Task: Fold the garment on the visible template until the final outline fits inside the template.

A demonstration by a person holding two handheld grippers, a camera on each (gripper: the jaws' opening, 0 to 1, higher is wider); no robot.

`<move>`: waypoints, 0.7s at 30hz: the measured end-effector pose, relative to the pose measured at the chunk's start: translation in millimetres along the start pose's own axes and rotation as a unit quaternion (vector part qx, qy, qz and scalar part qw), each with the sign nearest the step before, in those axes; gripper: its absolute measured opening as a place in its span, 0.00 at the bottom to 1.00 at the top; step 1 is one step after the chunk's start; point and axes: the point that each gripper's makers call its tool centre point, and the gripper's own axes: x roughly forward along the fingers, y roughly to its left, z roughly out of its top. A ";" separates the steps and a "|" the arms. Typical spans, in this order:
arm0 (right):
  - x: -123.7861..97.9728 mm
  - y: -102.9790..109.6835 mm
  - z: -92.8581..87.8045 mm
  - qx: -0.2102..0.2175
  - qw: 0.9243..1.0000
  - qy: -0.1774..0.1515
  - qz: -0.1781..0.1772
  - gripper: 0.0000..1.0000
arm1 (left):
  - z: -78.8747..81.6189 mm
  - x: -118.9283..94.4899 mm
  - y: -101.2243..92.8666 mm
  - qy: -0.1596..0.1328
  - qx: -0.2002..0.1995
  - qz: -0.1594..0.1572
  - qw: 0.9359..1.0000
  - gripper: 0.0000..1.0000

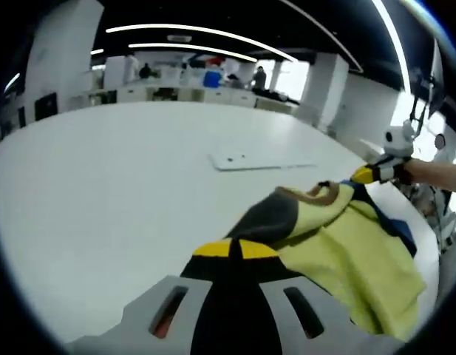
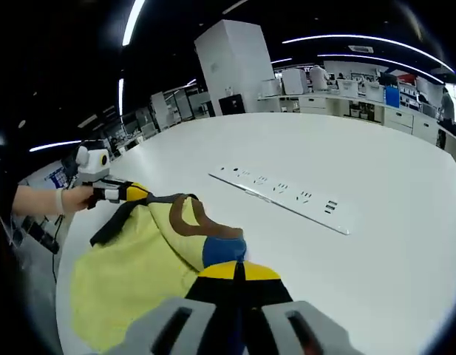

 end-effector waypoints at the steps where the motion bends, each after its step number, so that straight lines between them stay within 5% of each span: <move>1: 1.3 -1.8 1.2 0.000 1.000 -0.001 -0.002 0.00 | -0.4 0.7 0.4 0.001 0.001 0.000 1.000 0.00; 18: 8.7 -10.7 2.4 -0.002 1.000 0.002 -0.015 0.00 | 2.5 7.4 4.0 -0.007 0.008 0.005 1.000 0.00; 21: 7.2 -7.0 8.6 0.001 1.000 -0.013 -0.010 0.18 | 5.2 5.9 -1.1 -0.014 0.014 -0.005 1.000 0.07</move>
